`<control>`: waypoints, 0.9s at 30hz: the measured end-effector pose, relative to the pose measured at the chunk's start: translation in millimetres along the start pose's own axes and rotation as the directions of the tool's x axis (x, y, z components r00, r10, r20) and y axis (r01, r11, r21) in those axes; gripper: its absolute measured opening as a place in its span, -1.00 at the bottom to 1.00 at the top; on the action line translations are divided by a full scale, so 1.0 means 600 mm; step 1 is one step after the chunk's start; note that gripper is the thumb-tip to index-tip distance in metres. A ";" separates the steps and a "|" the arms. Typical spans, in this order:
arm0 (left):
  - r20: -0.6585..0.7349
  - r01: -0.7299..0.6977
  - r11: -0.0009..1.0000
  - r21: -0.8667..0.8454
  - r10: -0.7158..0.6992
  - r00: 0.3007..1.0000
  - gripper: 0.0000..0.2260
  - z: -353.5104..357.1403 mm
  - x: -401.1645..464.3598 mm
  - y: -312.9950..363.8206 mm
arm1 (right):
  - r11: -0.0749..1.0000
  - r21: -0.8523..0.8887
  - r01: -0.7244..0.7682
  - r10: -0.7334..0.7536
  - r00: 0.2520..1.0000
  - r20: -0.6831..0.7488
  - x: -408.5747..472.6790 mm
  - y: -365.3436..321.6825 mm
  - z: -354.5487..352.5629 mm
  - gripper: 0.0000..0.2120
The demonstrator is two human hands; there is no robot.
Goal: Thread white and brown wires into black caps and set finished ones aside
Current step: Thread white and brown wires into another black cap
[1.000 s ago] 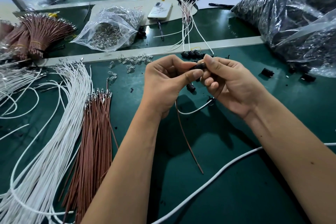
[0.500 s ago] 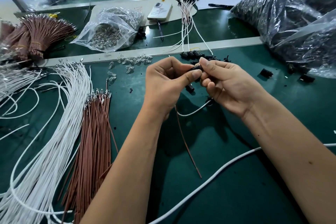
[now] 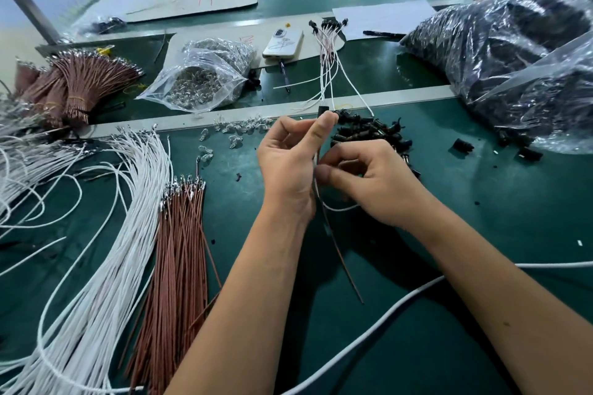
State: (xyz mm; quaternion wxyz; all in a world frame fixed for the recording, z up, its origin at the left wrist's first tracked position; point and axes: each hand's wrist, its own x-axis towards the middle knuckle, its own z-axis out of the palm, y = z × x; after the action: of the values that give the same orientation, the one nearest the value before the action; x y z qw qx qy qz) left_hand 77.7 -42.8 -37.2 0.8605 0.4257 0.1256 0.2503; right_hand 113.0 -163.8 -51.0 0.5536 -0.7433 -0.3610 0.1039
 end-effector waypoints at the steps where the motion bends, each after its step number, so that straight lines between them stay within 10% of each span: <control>1: -0.010 0.004 1.000 -0.013 -0.004 1.000 -0.74 0.001 0.000 -0.002 | 0.996 0.085 -0.024 0.022 1.000 0.021 0.000 -0.002 0.000 -0.85; 7: -0.021 0.013 1.000 0.013 -0.013 1.000 -0.79 -0.002 0.001 0.004 | 0.969 0.236 -0.074 0.063 0.997 0.054 0.001 -0.006 0.002 -0.77; 13: 0.251 0.015 0.942 0.334 -0.105 0.962 -0.60 0.024 -0.033 -0.002 | 0.864 0.503 0.018 0.086 0.980 -0.182 0.033 -0.048 -0.042 -0.81; 21: 0.325 0.009 0.883 0.468 -0.182 0.928 -0.83 0.077 -0.030 0.044 | 0.884 0.468 0.010 0.161 0.932 -0.324 0.232 -0.111 -0.169 -0.81; 27: 0.436 0.063 0.855 0.514 -0.324 0.840 -0.80 0.100 0.026 0.120 | 0.888 0.379 -0.262 0.397 0.852 -0.342 0.378 -0.055 -0.217 -0.73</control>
State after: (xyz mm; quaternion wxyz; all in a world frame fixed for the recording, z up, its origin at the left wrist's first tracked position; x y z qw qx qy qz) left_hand 93.0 -37.6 56.2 0.7509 0.6604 -0.0036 -0.0012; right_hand 334.2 -109.4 81.6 0.7026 -0.7003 -0.0806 0.0968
